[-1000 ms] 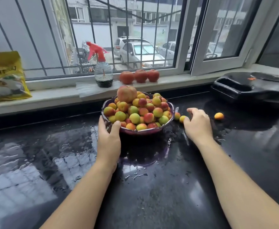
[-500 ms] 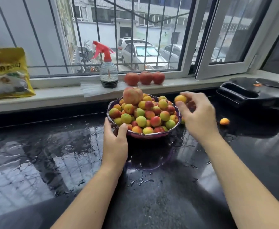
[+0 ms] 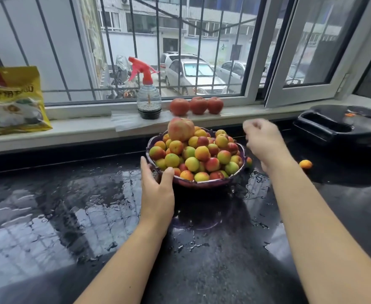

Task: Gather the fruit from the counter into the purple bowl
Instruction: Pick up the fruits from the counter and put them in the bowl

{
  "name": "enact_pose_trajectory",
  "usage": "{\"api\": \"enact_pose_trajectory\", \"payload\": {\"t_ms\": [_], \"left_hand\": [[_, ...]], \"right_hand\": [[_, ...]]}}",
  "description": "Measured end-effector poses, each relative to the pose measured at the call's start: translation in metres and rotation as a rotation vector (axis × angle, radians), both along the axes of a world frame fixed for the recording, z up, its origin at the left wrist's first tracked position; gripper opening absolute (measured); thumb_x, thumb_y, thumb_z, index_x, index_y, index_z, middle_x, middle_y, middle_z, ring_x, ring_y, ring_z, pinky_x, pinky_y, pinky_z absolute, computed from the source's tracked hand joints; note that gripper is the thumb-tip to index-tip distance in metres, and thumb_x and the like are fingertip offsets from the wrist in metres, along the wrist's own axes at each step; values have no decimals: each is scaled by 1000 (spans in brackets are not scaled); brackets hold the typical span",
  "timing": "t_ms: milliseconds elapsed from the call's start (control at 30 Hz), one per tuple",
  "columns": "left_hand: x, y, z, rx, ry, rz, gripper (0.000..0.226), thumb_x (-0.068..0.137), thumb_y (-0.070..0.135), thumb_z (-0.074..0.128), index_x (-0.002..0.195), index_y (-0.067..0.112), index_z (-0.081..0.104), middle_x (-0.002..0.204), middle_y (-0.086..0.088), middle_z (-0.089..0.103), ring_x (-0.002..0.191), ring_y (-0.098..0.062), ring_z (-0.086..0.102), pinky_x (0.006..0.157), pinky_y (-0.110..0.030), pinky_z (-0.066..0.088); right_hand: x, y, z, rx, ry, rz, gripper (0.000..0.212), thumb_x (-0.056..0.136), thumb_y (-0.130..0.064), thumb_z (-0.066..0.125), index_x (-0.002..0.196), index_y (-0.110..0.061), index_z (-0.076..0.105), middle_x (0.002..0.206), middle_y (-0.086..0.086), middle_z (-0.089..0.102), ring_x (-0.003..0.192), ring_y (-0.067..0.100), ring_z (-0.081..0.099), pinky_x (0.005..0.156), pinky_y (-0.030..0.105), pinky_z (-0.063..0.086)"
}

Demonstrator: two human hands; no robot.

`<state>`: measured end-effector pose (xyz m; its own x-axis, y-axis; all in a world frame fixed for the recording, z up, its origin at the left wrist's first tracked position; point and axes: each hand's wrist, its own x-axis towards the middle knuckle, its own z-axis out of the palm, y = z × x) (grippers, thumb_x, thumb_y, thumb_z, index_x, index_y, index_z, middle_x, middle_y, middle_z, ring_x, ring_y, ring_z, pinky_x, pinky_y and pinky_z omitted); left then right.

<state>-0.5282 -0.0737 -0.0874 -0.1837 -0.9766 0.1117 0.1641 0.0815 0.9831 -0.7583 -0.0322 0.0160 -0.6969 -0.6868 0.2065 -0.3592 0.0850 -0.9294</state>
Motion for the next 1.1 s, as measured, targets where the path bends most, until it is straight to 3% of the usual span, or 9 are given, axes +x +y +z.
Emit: {"api": "enact_pose_trajectory", "payload": {"t_ms": [167, 267, 367, 500, 633, 700, 800, 933, 1100], "left_hand": [[0, -4, -3, 15, 51, 23, 75, 82, 56, 63, 151, 53, 35, 158, 10, 47, 144, -18, 49, 117, -51, 42], [2, -3, 0, 65, 137, 63, 78, 85, 53, 60, 156, 52, 29, 162, 8, 42, 146, -20, 46, 120, -52, 38], [4, 0, 3, 106, 202, 147, 94, 84, 47, 59, 163, 47, 9, 165, 11, 34, 146, -17, 43, 123, -48, 34], [6, 3, 4, 107, 185, 174, 98, 80, 43, 59, 162, 49, 6, 167, 12, 28, 149, -17, 39, 124, -48, 32], [5, 4, 7, 91, 191, 166, 96, 81, 38, 58, 160, 52, 6, 166, 9, 30, 146, -19, 41, 124, -49, 32], [5, 5, 7, 90, 195, 160, 95, 82, 35, 58, 160, 52, 7, 164, 7, 32, 145, -20, 43, 123, -49, 34], [7, 4, 5, 91, 204, 163, 94, 79, 36, 61, 157, 57, 12, 162, 6, 37, 143, -20, 46, 121, -50, 36], [7, 5, 8, 83, 234, 174, 93, 80, 31, 62, 157, 55, 15, 161, 7, 38, 144, -18, 45, 122, -48, 36], [7, 6, 11, 84, 268, 171, 94, 79, 28, 62, 157, 54, 17, 160, 7, 40, 143, -16, 46, 123, -47, 36]], "right_hand": [[-12, -9, -18, 220, -315, 18, 59, 104, -54, 35, 136, -7, 51, 127, 11, 64, 107, 27, 67, 88, 48, 58], [-4, -9, -14, 213, -355, 95, 56, 106, -52, 32, 130, -4, 49, 117, 16, 68, 95, 29, 72, 68, 41, 61], [5, -12, -25, 128, -451, 225, 43, 110, -38, 31, 119, -3, 55, 111, 18, 71, 98, 29, 72, 80, 42, 61], [-12, -18, -55, 119, 161, -73, 29, 99, -13, 43, 109, -21, 69, 114, 5, 73, 108, 23, 65, 99, 39, 51], [-22, -31, -66, 551, 632, -66, 43, 98, -28, 47, 140, -31, 55, 136, 7, 62, 130, 36, 46, 113, 46, 32], [-22, -42, -70, 698, 705, -43, 46, 99, -32, 47, 145, -35, 48, 141, 8, 58, 133, 38, 42, 119, 52, 18], [-21, -49, -81, 606, 737, -145, 37, 100, -27, 49, 136, -33, 58, 134, 8, 62, 130, 36, 46, 121, 54, 13], [-20, -44, -59, 314, 546, -161, 31, 94, -34, 64, 123, -25, 68, 120, 7, 71, 114, 31, 61, 103, 37, 41], [5, -7, 34, -91, 157, 250, 35, 81, -51, 78, 102, -24, 69, 97, 2, 76, 92, 23, 71, 87, 39, 56]]}}
